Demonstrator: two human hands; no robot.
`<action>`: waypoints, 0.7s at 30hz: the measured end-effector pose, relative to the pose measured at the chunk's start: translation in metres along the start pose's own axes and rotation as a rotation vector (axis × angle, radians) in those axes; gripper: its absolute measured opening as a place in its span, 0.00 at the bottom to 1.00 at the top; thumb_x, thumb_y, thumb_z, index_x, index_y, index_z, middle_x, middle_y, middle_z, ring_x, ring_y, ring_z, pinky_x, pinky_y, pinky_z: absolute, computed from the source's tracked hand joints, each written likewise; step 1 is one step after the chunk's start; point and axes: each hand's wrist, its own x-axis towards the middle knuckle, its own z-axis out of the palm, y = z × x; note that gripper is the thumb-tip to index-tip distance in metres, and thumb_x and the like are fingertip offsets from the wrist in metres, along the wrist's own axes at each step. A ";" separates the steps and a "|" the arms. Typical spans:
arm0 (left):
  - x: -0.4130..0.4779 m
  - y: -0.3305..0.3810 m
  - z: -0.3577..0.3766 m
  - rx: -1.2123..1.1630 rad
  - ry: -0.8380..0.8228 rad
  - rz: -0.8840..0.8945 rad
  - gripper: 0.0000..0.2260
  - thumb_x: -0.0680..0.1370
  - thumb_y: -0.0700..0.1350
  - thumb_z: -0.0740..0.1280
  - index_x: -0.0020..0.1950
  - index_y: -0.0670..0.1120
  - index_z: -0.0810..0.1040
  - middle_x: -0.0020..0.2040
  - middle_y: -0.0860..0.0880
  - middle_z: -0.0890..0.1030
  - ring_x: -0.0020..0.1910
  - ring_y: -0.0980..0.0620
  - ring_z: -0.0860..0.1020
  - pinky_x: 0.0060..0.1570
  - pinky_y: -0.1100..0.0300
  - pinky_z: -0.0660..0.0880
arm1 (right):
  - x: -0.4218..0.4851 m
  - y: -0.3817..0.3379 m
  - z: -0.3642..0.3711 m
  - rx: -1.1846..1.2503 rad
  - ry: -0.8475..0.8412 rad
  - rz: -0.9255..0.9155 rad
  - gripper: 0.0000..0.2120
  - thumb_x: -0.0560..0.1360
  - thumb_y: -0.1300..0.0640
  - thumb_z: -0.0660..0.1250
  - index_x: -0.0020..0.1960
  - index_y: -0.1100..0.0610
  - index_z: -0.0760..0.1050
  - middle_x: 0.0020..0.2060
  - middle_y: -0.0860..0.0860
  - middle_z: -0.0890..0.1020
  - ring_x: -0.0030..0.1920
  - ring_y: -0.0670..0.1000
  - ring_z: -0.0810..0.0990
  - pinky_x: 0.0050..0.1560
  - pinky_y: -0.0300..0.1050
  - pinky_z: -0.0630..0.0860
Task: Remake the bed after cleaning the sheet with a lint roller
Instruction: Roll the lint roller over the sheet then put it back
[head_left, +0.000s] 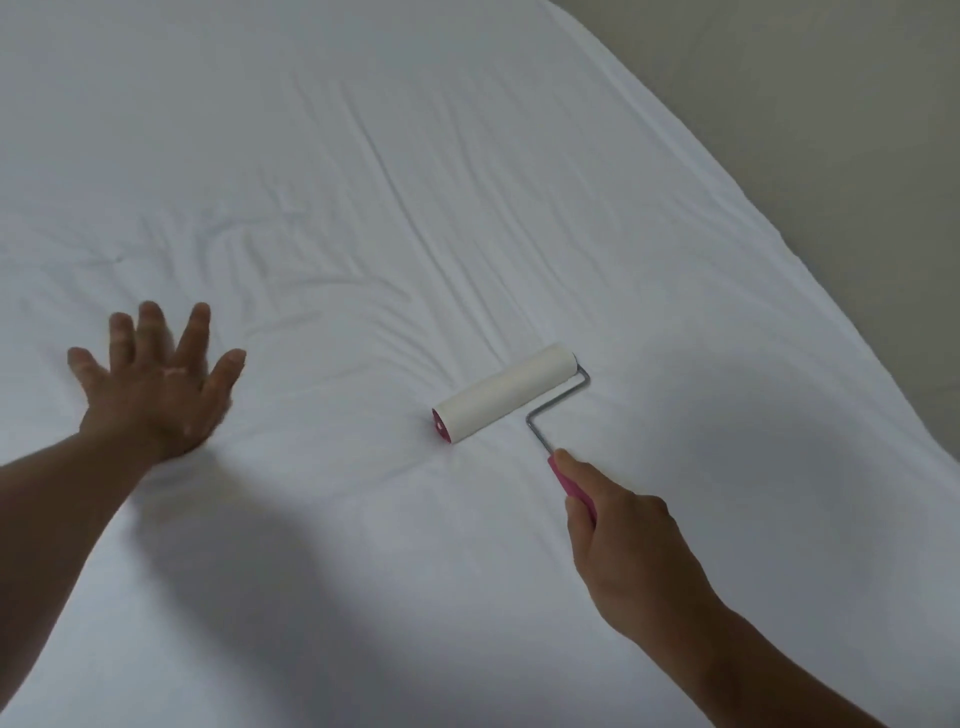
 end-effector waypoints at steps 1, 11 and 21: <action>-0.012 0.001 0.004 -0.005 0.011 0.039 0.33 0.79 0.69 0.43 0.81 0.58 0.41 0.81 0.40 0.46 0.79 0.38 0.46 0.71 0.30 0.47 | -0.015 0.009 0.003 0.007 0.009 0.008 0.21 0.82 0.44 0.53 0.73 0.33 0.58 0.59 0.42 0.82 0.57 0.51 0.81 0.59 0.50 0.78; -0.136 0.013 0.024 0.039 0.011 0.198 0.35 0.76 0.70 0.39 0.81 0.58 0.43 0.81 0.41 0.48 0.80 0.40 0.47 0.72 0.33 0.48 | -0.184 0.098 0.030 0.071 0.017 0.120 0.23 0.81 0.46 0.56 0.74 0.31 0.58 0.46 0.44 0.84 0.48 0.46 0.83 0.54 0.48 0.80; -0.252 0.025 0.046 0.058 -0.093 0.178 0.36 0.75 0.73 0.37 0.80 0.61 0.39 0.82 0.44 0.41 0.80 0.43 0.41 0.72 0.33 0.45 | -0.290 0.146 0.032 0.140 -0.043 0.136 0.24 0.83 0.50 0.58 0.74 0.34 0.55 0.33 0.43 0.78 0.35 0.43 0.78 0.39 0.39 0.78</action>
